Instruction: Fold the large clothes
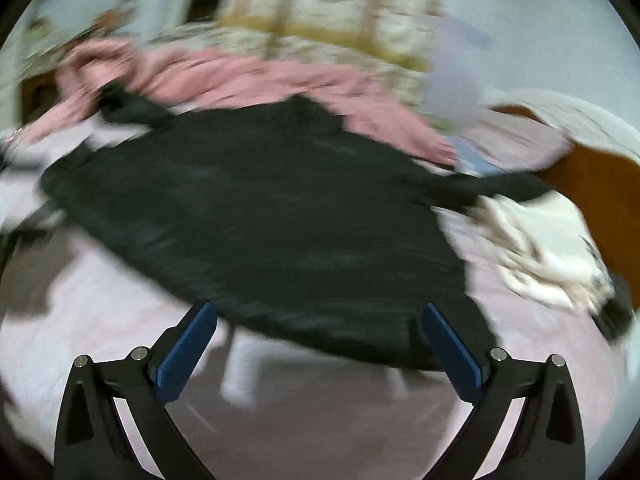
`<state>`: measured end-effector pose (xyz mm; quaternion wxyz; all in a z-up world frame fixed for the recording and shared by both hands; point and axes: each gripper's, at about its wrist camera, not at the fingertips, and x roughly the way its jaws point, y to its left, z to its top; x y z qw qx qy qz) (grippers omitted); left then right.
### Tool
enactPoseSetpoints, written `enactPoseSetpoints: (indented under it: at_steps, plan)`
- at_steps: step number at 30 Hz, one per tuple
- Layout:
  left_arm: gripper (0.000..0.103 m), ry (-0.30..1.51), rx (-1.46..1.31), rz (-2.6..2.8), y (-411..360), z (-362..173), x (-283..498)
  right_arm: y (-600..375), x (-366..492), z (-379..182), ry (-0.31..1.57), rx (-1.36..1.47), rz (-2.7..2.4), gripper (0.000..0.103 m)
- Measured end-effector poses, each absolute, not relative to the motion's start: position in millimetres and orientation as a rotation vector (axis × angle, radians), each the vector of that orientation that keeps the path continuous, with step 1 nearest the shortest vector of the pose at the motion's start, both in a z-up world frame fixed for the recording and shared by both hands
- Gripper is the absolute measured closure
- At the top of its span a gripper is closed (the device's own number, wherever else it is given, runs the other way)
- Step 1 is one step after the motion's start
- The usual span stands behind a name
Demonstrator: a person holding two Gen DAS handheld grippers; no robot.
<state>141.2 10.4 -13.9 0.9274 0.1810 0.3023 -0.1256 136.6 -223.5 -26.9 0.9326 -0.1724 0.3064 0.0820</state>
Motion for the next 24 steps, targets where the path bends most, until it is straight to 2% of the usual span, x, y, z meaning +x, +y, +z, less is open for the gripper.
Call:
enactPoseSetpoints:
  at_steps: [4,7,14,15,16,17,18,19,20,22,24]
  plan:
    - [0.011,0.709,0.463,-0.263,7,-31,166,-192,141,-52,0.665,-0.547,0.196,0.0]
    - [0.011,0.742,0.536,-0.23,15,-44,183,-188,146,-50,0.639,-0.559,0.166,0.0]
    - [0.011,0.811,0.402,-0.227,43,-52,205,-208,173,-50,0.673,-0.516,0.016,0.0]
    - [0.018,0.806,0.393,-0.216,44,-52,204,-215,176,-50,0.682,-0.501,-0.002,0.0]
    - [0.036,0.801,0.386,-0.205,44,-52,204,-221,179,-48,0.689,-0.478,-0.01,0.0]
    - [0.046,0.8,0.384,-0.197,45,-53,204,-226,181,-48,0.692,-0.463,-0.012,0.0]
    - [0.061,0.793,0.387,-0.178,46,-53,203,-232,183,-45,0.687,-0.446,-0.024,0.009]
    - [0.07,0.783,0.389,-0.161,47,-54,201,-235,182,-45,0.685,-0.444,-0.034,0.028]
    - [0.073,0.772,0.388,-0.153,46,-53,199,-239,184,-45,0.69,-0.441,-0.05,0.039]
    - [0.082,0.744,0.363,-0.133,48,-48,191,-249,185,-44,0.707,-0.409,-0.059,0.071]
    - [0.086,0.731,0.313,-0.118,52,-39,179,-256,179,-40,0.686,-0.376,-0.051,0.077]
